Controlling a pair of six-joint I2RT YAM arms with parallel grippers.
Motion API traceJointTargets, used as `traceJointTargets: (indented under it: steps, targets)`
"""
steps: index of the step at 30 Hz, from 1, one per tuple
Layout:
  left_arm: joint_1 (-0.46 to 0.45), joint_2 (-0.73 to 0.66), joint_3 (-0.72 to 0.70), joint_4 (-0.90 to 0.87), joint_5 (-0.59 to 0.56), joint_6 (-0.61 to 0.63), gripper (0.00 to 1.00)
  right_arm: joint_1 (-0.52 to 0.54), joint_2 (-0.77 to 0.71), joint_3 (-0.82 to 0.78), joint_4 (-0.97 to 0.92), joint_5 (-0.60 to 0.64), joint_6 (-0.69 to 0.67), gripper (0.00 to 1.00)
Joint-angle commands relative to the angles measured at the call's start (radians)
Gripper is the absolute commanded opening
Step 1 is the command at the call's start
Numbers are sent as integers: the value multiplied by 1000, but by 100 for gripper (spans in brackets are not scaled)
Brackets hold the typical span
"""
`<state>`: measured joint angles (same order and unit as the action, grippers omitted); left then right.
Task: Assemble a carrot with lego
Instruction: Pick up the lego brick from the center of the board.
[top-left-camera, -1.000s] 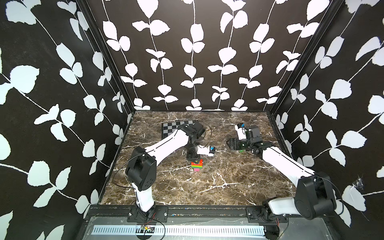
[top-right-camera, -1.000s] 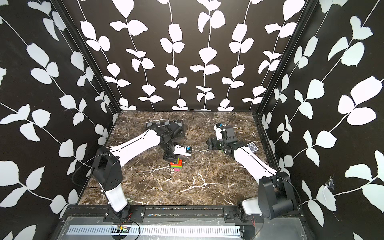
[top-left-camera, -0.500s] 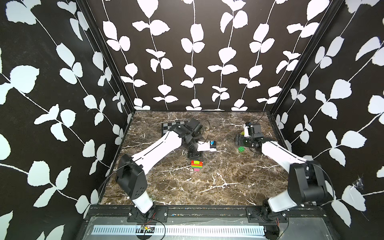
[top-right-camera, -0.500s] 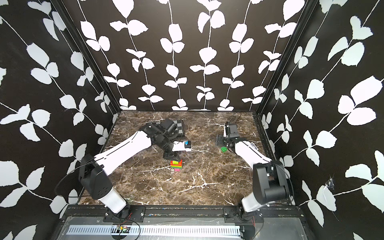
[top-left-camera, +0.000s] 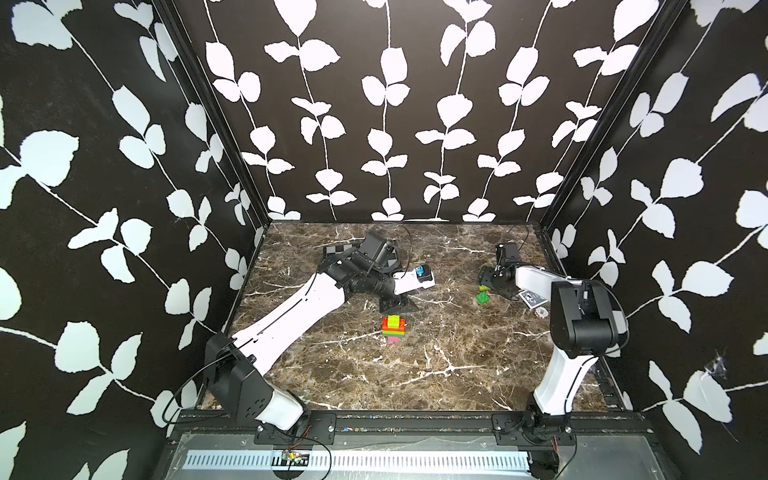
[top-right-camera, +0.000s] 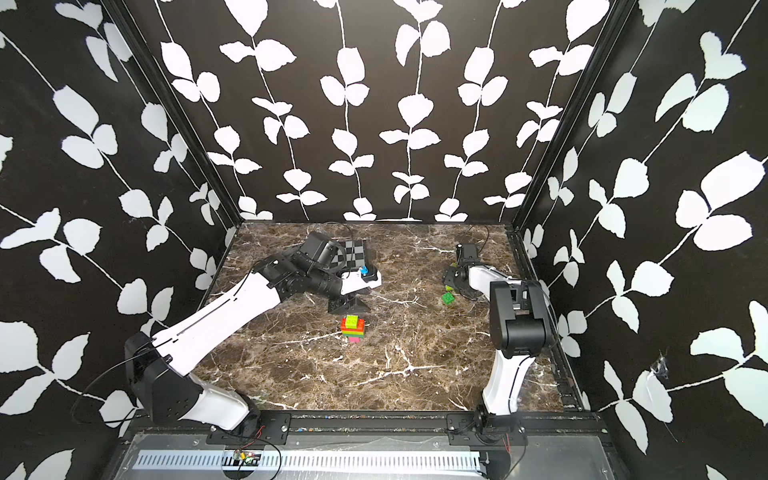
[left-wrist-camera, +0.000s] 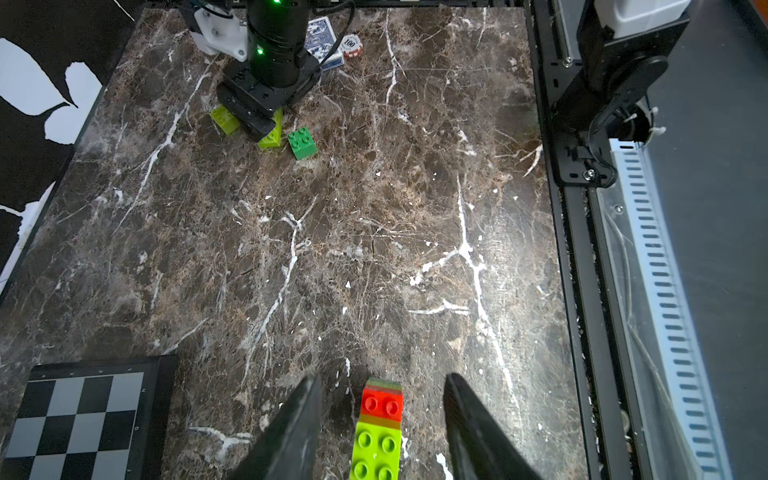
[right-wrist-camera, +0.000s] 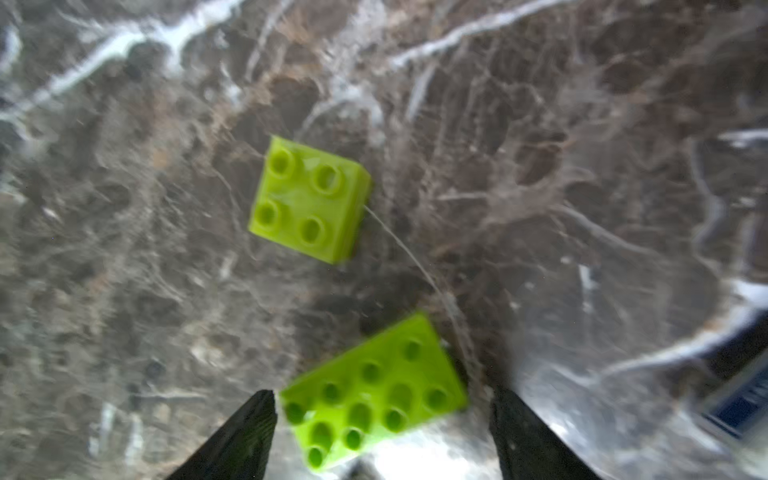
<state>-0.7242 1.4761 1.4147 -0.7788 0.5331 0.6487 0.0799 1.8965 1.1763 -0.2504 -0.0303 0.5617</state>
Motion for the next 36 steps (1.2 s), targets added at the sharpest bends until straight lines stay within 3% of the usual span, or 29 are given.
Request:
traceJointTargets:
  steps: [1, 13, 18, 25, 31, 36]
  targets:
    - [-4, -27, -25, 19, -1, -10, 51, 16, 41, 73, 6, -33, 39, 78]
    - [-4, -61, -73, 34, -35, 0, 51, 147, 159, 225, -100, 31, -4, 62]
    - [-4, -71, -84, 36, -42, -9, 51, 170, 102, 168, -137, 120, -70, 66]
    - [-3, -68, -88, 42, -48, -15, 51, 169, 85, 153, -219, 104, -171, 64]
    - [-4, -66, -89, 42, -63, -17, 51, 169, 126, 172, -230, 38, -204, 52]
    - [-3, -69, -92, 39, -69, -27, 51, 170, 137, 190, -250, 53, -225, 39]
